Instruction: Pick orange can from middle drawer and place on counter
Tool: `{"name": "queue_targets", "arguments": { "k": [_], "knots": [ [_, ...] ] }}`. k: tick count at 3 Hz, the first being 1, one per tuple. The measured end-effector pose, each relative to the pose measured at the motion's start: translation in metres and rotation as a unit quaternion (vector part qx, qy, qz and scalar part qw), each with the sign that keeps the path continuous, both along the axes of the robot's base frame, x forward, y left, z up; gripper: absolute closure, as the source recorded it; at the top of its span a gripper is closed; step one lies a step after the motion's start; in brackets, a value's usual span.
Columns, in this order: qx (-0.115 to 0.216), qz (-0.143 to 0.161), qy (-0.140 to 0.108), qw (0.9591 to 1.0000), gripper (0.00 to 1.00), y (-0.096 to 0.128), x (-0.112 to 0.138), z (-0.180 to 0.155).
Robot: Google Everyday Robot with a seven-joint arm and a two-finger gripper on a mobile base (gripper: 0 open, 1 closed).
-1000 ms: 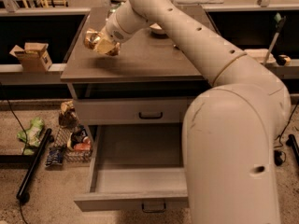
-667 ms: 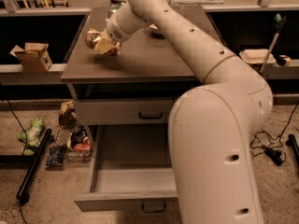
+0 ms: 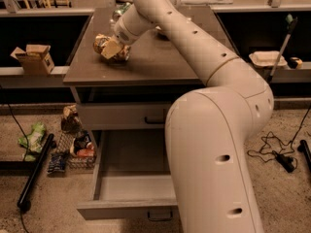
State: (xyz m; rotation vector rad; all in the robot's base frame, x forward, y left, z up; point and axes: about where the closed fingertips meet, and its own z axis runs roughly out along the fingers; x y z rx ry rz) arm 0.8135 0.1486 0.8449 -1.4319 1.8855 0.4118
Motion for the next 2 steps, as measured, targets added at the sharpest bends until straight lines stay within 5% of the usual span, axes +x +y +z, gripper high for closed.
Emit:
{"name": "queue_targets", "arguments": {
  "k": [1,2],
  "knots": [
    [-0.002,-0.015,0.011,0.9998,0.0,-0.006,0.003,-0.006],
    [0.009,-0.028,0.001,0.9996,0.0,-0.024,0.001,0.004]
  ]
}}
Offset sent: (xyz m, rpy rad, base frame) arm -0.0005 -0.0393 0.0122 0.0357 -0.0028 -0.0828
